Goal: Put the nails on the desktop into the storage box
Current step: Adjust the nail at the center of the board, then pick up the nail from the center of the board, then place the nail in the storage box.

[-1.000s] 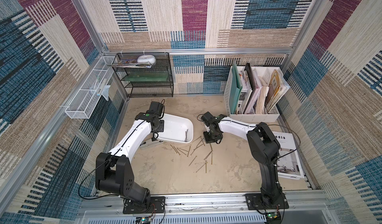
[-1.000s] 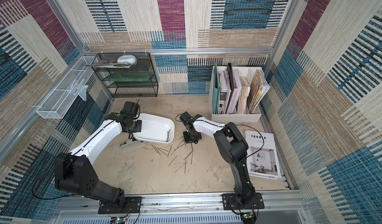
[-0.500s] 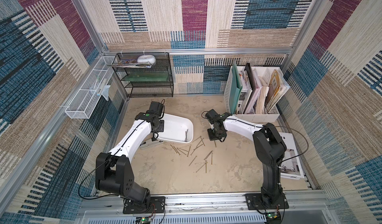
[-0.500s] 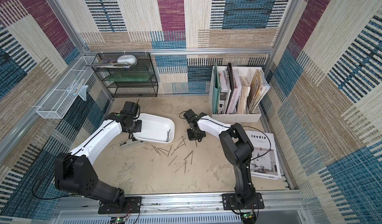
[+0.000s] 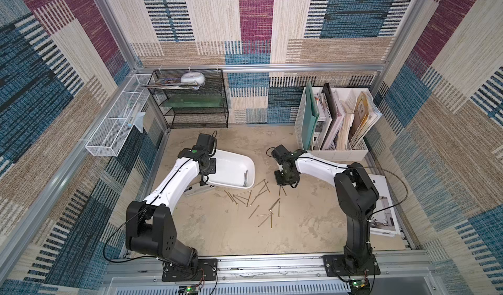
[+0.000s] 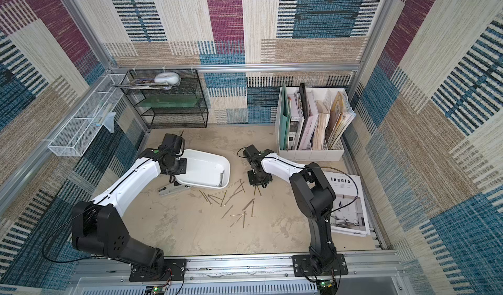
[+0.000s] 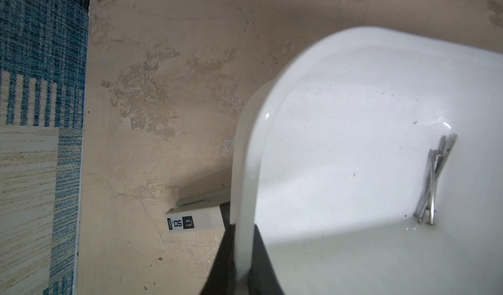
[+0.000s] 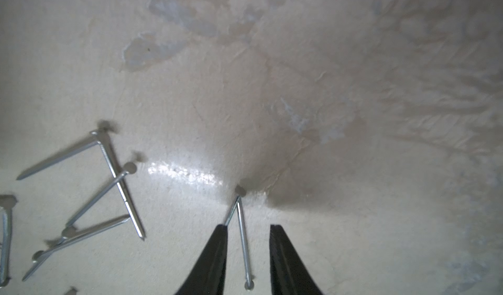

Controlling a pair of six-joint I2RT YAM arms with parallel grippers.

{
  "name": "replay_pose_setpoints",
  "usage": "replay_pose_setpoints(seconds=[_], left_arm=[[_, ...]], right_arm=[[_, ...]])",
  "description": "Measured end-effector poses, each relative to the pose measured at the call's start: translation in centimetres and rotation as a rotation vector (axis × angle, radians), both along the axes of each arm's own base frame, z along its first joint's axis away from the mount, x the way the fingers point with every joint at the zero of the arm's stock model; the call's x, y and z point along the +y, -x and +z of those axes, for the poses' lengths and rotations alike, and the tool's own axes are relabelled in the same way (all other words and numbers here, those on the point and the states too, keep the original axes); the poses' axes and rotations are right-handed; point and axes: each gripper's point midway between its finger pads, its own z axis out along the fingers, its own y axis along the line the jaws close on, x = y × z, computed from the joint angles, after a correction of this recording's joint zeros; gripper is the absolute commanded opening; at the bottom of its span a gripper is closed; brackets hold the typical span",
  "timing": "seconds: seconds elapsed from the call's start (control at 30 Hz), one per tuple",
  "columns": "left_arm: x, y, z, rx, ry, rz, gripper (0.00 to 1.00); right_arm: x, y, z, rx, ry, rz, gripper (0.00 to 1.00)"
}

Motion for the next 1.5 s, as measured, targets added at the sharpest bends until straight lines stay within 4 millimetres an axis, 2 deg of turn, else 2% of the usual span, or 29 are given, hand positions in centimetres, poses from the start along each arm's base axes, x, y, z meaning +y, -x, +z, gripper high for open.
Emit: replay_pose_setpoints(seconds=[0.23,0.4,0.47,0.6,0.67,0.77,0.87,0.93,1.0,1.1,1.2,1.27,1.33,1.5], left_arm=[[0.0,0.0,-0.1,0.003,-0.001,-0.001,0.00],[0.0,0.0,-0.1,0.004,-0.003,-0.007,0.00],[0.0,0.0,-0.1,0.005,-0.003,-0.007,0.00],[0.0,0.0,-0.1,0.005,-0.003,-0.007,0.00],[0.0,0.0,-0.2,0.006,-0.004,-0.007,0.00],[0.0,0.0,-0.2,0.008,-0.004,-0.007,0.00],[0.0,0.0,-0.3,0.010,-0.004,-0.007,0.00],[0.0,0.0,-0.3,0.010,-0.003,-0.007,0.00],[-0.1,0.0,-0.3,0.011,-0.002,-0.007,0.00],[-0.1,-0.1,-0.3,0.010,-0.002,-0.007,0.00],[-0.1,-0.1,-0.3,0.010,-0.001,-0.008,0.00],[-0.1,-0.1,-0.3,0.010,-0.002,-0.007,0.00],[-0.1,-0.1,-0.3,0.010,-0.002,-0.007,0.00],[-0.1,-0.1,-0.3,0.010,-0.002,-0.007,0.00]], right_arm=[[-0.9,1.5,-1.5,0.040,0.018,0.009,0.28],[-0.8,1.7,-1.8,0.037,0.011,0.017,0.26],[-0.8,1.7,-2.0,0.036,0.020,0.022,0.20],[-1.1,1.8,-2.4,0.036,0.047,0.029,0.00],[-1.2,1.9,-2.5,0.029,0.052,0.031,0.00],[-1.7,1.6,-1.9,0.004,0.035,0.017,0.00],[-3.7,2.0,-0.8,0.016,0.051,-0.019,0.00],[-3.9,0.9,2.1,-0.035,0.020,-0.041,0.00],[-1.9,-0.8,5.5,-0.109,-0.075,-0.032,0.00],[3.2,-2.8,9.8,-0.185,-0.246,0.013,0.00],[9.0,-4.0,11.7,-0.193,-0.391,0.070,0.00],[12.5,-4.5,11.9,-0.176,-0.477,0.098,0.00],[15.5,-4.7,11.4,-0.141,-0.553,0.118,0.00],[19.8,-5.0,8.9,-0.058,-0.640,0.128,0.00]])
